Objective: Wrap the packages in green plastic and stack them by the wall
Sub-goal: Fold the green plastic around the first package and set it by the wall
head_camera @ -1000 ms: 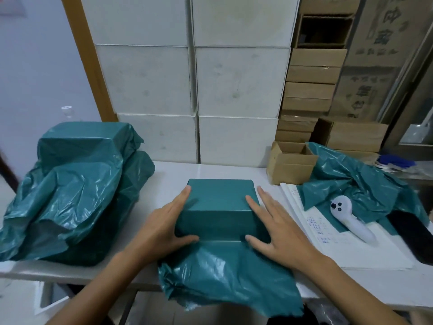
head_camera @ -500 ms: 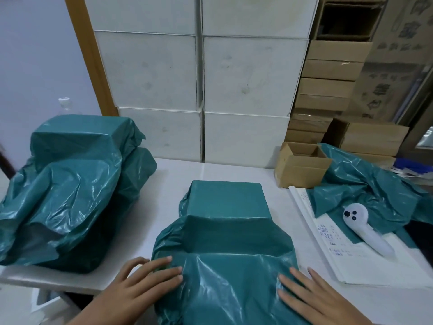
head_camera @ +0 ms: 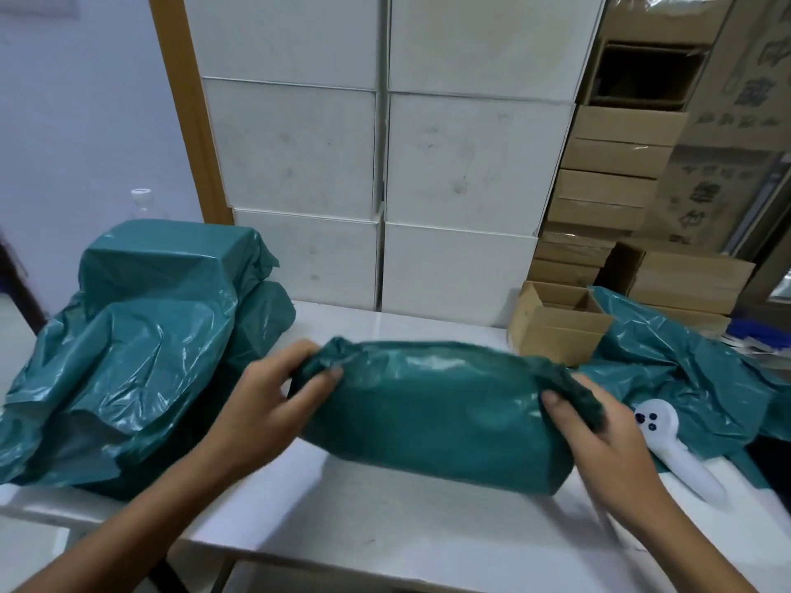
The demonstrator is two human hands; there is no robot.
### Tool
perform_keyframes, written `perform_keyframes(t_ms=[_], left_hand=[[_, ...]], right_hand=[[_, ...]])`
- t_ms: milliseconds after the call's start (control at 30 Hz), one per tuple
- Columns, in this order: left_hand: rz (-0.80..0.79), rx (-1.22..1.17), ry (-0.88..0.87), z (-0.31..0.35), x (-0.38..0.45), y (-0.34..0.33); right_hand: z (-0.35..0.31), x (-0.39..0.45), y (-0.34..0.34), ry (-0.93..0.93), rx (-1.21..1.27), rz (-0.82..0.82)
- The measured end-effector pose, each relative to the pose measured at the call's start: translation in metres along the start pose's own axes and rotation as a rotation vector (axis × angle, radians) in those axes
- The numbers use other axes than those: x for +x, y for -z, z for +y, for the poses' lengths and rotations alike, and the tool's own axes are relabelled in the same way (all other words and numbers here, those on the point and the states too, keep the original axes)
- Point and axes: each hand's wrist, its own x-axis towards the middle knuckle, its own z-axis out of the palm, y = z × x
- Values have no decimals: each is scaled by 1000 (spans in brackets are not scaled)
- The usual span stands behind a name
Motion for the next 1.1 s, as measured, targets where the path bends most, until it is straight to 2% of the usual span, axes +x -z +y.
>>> perform_keyframes(t_ms=[133, 300, 400, 533, 700, 800, 933, 1033, 1100], left_hand=[[12, -52, 249, -20, 54, -17], [-56, -73, 523, -34, 86, -46], [-20, -34, 563, -51, 89, -61], [60, 12, 589, -66, 89, -73], [45, 83, 651, -74, 87, -76], [77, 165, 559, -74, 80, -75], [172, 461, 179, -68, 83, -69], [132, 556, -49, -48, 96, -65], [-11, 655, -186, -32, 103, -68]], right_hand=[[4, 54, -16, -140, 32, 51], [25, 99, -42, -417, 96, 75], [38, 106, -54, -518, 84, 53], [42, 108, -63, -524, 74, 49], [52, 115, -69, -626, 60, 75], [51, 113, -68, -642, 66, 84], [51, 110, -66, -560, 61, 108], [49, 104, -68, -465, 16, 123], [48, 101, -71, -437, -7, 135]])
